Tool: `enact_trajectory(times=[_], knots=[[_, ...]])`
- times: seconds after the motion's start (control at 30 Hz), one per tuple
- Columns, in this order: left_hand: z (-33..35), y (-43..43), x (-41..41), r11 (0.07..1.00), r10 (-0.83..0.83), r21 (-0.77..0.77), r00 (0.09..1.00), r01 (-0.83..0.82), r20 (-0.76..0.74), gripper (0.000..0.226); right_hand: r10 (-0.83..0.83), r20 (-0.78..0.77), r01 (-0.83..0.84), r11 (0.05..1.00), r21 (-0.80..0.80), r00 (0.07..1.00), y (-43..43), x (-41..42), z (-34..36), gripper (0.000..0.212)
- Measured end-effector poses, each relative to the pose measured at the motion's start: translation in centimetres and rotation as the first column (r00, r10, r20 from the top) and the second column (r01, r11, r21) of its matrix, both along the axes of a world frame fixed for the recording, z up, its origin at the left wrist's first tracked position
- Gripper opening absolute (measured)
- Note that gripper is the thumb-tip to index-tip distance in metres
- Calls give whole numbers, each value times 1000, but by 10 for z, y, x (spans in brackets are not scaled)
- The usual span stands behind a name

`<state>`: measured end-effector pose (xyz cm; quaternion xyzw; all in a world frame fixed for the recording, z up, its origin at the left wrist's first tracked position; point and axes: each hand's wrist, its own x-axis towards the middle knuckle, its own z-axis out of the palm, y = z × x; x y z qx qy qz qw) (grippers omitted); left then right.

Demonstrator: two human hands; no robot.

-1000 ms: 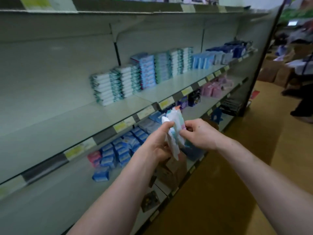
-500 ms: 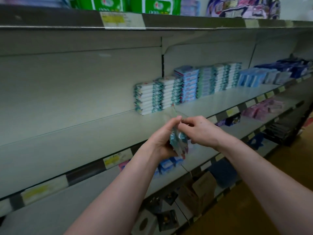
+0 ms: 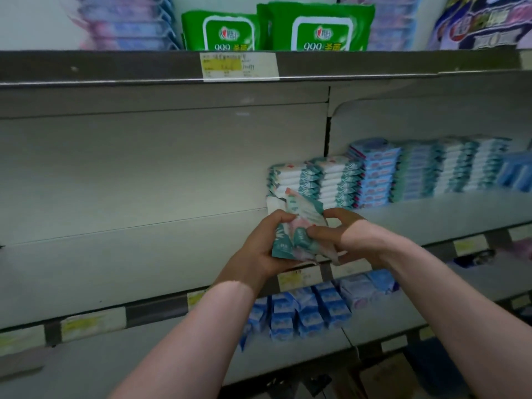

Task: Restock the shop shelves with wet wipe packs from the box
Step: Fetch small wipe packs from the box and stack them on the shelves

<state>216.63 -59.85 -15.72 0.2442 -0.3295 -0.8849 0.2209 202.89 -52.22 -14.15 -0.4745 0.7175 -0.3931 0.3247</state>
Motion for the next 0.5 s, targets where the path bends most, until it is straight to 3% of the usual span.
enact_trajectory(times=[0.1, 0.23, 0.4, 0.5], knots=[[6, -6, -5, 996, 74, -44, 997, -73, 24, 34, 10, 72, -3, 996, -88, 997, -11, -15, 0, 27], [18, -13, -6, 989, 133, -73, 990, -130, 47, 26, 31, 92, -22, 995, -97, 995, -27, -25, 10, 52], [37, -11, -5, 979, 179, -107, 984, -176, 17, 27, 104, 189, -72, 983, -169, 976, -38, -26, 29, 17], [44, -8, -1, 962, 225, -166, 973, -215, 42, 20, 115, 183, -83, 981, -173, 976, -43, -26, 34, 21]])
